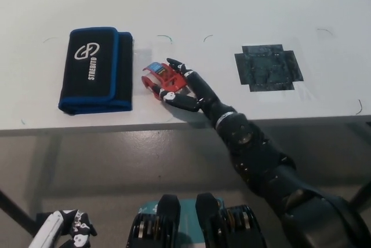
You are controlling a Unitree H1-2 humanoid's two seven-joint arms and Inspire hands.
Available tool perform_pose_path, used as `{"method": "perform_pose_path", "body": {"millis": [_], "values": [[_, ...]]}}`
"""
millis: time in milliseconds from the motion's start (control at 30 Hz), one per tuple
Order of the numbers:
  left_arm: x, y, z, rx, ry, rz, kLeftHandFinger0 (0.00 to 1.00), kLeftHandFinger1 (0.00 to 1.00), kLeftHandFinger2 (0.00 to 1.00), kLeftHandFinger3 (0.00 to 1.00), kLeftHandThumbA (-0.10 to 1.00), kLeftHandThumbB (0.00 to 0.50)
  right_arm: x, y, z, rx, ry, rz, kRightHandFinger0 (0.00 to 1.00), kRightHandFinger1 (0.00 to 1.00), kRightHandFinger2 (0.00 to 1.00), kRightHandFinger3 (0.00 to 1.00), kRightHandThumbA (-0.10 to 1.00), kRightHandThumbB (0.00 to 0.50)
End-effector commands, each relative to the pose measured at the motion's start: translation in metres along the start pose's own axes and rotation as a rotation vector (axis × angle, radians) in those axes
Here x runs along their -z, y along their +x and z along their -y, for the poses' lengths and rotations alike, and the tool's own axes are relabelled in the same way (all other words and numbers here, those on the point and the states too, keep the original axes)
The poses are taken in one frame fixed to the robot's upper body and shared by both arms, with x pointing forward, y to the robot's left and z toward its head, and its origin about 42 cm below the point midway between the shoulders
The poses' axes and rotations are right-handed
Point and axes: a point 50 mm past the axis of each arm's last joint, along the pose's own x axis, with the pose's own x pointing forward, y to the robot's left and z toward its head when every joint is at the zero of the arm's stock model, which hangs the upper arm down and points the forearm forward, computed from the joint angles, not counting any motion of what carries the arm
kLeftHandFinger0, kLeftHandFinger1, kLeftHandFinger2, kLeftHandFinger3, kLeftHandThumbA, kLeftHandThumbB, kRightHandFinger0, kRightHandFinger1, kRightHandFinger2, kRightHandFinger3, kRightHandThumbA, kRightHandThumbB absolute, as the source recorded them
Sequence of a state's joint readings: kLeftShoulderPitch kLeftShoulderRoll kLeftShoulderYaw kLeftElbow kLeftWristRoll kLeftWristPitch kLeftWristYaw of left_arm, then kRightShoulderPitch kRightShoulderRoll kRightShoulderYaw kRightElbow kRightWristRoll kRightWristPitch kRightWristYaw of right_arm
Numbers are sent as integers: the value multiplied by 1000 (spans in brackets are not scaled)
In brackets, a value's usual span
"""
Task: Use the right hand to move the tape on the right hand side to the notebook on the left hand side
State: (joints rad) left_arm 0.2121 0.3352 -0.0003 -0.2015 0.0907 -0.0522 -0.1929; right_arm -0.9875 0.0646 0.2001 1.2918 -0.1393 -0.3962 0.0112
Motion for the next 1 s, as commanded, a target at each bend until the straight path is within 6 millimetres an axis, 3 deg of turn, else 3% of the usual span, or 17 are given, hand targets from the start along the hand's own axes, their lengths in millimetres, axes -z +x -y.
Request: {"method": "perform_pose_path", "body": {"millis": [0,100,200,333,400,433,467,500,633,700,733,800,967], "values": [[-5,-5,-6,10,26,24,288,222,251,412,293,17,-17,-4,66,64,-48,111,1000,1000,1000,1000,707,398],[-5,-3,-5,10,22,22,292,230,259,413,295,18,-19,-17,95,101,-84,135,1000,1000,1000,1000,728,420],[-5,-1,-3,10,23,25,291,230,263,414,287,12,-22,-31,112,118,-107,172,1000,1000,1000,1000,711,407],[-5,0,-4,11,22,22,291,229,262,414,300,18,-19,-70,128,108,-181,211,1000,1000,1000,1000,716,401],[-5,0,-4,11,23,17,295,229,259,415,310,22,-21,-87,127,95,-240,232,1000,1000,1000,1000,724,377],[-4,0,-3,12,16,19,297,230,259,414,311,22,-20,-96,126,93,-287,242,1000,1000,1000,1000,746,385],[-5,-1,-3,13,24,18,304,238,264,419,327,20,-19,-120,122,97,-408,246,1000,1000,1000,1000,818,425],[-5,5,-1,23,21,24,305,239,265,420,330,21,-18,-124,126,106,-414,237,1000,1000,1000,1000,824,430],[-4,2,0,19,21,17,304,241,266,420,321,18,-11,-170,113,94,-432,245,1000,1000,1000,1000,730,414],[-4,2,-1,21,28,13,297,239,264,416,364,29,-5,-198,104,97,-441,234,1000,1000,1000,1000,813,443],[-4,2,-1,21,27,14,295,238,264,415,367,28,-5,-202,103,99,-441,231,1000,1000,1000,1000,817,443],[-3,3,-1,21,20,14,295,237,262,416,352,22,-2,-216,100,105,-439,229,1000,1000,1000,1000,822,434],[-2,5,-2,15,18,17,293,233,261,418,313,12,4,-278,78,106,-425,208,1000,1000,1000,1000,831,372]]}}
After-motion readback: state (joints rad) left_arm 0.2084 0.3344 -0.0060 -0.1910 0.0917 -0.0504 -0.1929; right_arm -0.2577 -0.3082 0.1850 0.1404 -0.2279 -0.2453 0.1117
